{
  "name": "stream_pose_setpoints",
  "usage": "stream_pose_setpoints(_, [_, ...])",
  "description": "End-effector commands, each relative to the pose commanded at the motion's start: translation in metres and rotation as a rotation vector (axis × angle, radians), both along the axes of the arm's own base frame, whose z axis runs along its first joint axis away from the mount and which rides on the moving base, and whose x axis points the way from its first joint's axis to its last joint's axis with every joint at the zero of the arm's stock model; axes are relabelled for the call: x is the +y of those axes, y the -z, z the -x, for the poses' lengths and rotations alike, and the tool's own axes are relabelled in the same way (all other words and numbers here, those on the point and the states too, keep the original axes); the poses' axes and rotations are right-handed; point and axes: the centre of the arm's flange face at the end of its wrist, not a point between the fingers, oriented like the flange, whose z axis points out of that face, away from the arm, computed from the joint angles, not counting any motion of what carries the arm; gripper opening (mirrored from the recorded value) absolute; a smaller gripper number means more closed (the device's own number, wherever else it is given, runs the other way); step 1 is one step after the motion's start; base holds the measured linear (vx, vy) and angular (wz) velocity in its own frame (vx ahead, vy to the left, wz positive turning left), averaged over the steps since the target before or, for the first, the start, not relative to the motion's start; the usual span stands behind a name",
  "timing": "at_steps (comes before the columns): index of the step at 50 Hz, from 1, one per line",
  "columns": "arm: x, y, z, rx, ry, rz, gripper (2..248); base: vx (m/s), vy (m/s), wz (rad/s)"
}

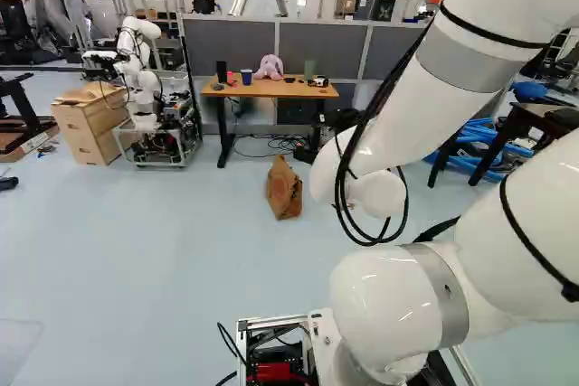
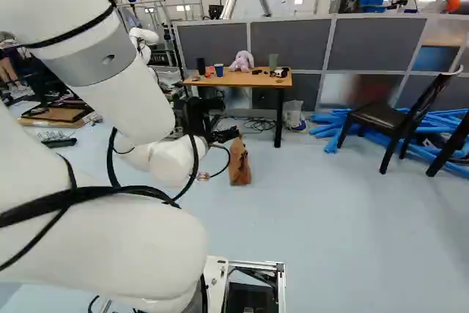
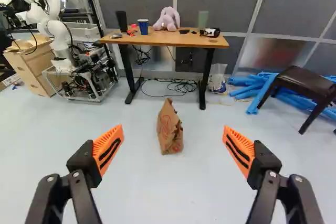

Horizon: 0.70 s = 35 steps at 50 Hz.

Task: Pick up the bag on the ground and place it on the table

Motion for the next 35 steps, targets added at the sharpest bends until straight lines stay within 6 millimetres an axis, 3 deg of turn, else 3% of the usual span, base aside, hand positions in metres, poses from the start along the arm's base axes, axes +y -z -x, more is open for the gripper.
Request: stream_pose_setpoints(35, [0.0, 0.0, 0.0, 0.0, 0.0, 0.0, 247, 0.181, -0.001, -0.026])
